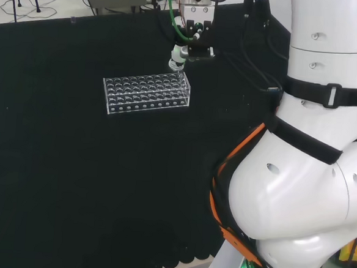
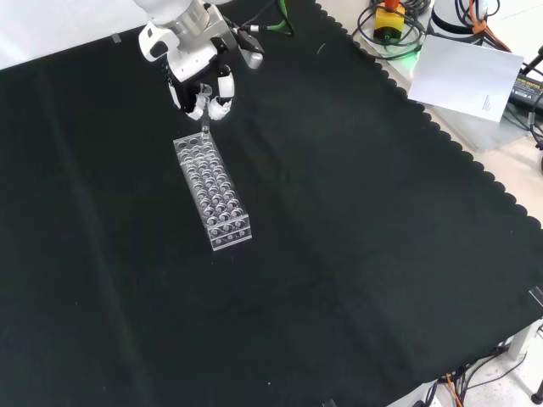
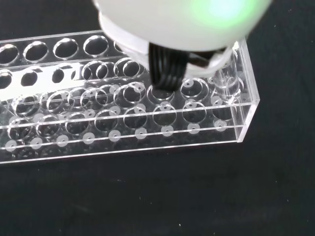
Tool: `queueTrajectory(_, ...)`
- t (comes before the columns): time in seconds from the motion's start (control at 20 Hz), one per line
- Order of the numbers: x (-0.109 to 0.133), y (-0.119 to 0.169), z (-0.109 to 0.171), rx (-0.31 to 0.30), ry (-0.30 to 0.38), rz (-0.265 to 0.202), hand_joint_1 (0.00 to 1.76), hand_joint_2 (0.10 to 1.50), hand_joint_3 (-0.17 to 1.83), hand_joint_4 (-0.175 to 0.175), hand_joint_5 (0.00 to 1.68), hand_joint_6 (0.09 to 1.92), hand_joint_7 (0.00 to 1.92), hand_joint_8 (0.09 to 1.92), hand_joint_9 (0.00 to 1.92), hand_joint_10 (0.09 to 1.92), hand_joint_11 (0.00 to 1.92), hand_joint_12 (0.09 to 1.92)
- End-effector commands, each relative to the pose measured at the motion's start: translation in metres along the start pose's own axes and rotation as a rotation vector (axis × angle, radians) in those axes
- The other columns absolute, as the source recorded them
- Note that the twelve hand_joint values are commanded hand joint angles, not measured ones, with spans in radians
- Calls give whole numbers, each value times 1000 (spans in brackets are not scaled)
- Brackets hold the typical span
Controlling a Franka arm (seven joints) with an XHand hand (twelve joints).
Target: Put the test tube back in the rack.
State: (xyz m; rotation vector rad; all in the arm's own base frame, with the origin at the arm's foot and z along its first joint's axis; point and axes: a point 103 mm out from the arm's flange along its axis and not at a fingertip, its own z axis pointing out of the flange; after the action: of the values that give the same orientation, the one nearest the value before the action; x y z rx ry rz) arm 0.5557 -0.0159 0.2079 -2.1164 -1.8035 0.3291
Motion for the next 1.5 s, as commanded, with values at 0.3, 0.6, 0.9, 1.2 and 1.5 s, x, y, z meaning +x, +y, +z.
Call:
queueTrajectory(0.3, -15, 0, 22, 20, 12, 14, 1332, 506, 887, -175, 1320, 651, 1374, 664, 1558, 806, 1296, 1041)
queueTrajectory(0.6, -18, 11, 28, 38, -36, 26, 1332, 506, 886, -175, 1320, 651, 1374, 663, 1557, 806, 1303, 1043)
queueTrajectory(0.9, -17, 12, 23, 36, -22, 43, 1332, 506, 887, -175, 1320, 651, 1374, 663, 1557, 806, 1305, 1041)
queueTrajectory(1.2, -25, 13, 28, 46, 2, 38, 1332, 506, 886, -175, 1321, 650, 1375, 663, 1557, 806, 1306, 1039)
queueTrajectory(1.5, -19, 13, 34, 49, 10, 35, 1332, 506, 886, -175, 1321, 650, 1375, 663, 1557, 805, 1305, 1037)
